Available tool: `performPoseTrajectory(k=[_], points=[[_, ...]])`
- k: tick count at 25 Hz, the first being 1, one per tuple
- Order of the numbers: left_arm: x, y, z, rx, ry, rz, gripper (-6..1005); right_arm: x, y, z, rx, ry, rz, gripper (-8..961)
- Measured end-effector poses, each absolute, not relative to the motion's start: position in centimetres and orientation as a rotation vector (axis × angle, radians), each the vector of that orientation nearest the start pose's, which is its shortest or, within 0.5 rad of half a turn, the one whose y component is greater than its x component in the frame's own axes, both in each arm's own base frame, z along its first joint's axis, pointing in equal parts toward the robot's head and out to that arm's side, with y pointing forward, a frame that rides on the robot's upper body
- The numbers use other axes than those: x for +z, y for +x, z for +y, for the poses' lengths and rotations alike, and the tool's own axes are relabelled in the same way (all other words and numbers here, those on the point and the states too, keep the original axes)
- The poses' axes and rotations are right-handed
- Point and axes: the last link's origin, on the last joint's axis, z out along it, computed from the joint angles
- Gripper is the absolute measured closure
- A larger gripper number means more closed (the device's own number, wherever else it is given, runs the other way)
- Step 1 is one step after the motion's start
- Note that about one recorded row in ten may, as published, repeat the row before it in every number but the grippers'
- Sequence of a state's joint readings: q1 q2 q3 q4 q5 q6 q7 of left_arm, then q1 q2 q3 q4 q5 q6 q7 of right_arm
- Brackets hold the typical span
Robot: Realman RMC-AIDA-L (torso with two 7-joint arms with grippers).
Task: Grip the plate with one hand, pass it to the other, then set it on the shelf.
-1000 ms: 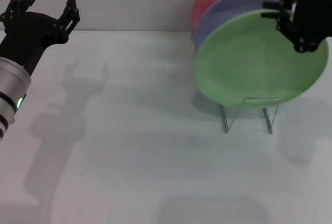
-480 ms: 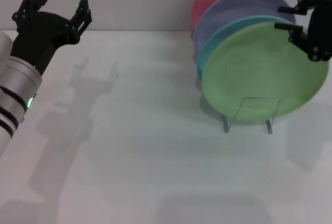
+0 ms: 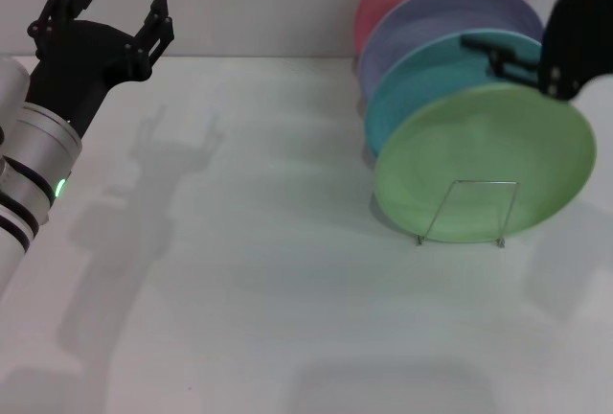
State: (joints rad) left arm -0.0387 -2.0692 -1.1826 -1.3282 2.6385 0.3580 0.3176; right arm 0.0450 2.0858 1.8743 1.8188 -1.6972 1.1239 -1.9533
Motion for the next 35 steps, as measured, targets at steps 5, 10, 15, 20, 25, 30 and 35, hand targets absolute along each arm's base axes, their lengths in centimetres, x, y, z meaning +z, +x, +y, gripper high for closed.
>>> performPoseTrajectory(k=[5,10,15,20,25,30,35], points=[[0.3,-19.7,33.8,-0.654,-1.721,-0.419,205,10.5,16.0,31.9,0.46,-1.965,-0.555,396],[0.2,-19.8,33.9,-0.649,-1.725,-0.418,205,10.0,18.5,32.2,0.434,-1.752,-0.624,395],[-0.3,-19.9,34.5,-0.637,-1.741,-0.41,205,10.7,21.7,31.4,0.439,-1.679,-0.589,395],[-0.8,-20.0,35.0,-0.625,-1.758,-0.403,206,13.1,25.3,28.7,0.651,-1.546,-0.486,395],[-0.6,-20.3,35.0,-0.646,-1.725,-0.387,206,14.3,29.4,26.7,0.703,-1.411,-0.297,395],[-0.1,-21.5,34.6,-0.712,-1.661,-0.41,206,14.1,32.7,25.9,0.715,-1.312,-0.095,396],[0.2,-22.4,34.5,-0.718,-1.637,-0.417,206,14.5,35.5,26.0,0.806,-1.196,0.183,396]])
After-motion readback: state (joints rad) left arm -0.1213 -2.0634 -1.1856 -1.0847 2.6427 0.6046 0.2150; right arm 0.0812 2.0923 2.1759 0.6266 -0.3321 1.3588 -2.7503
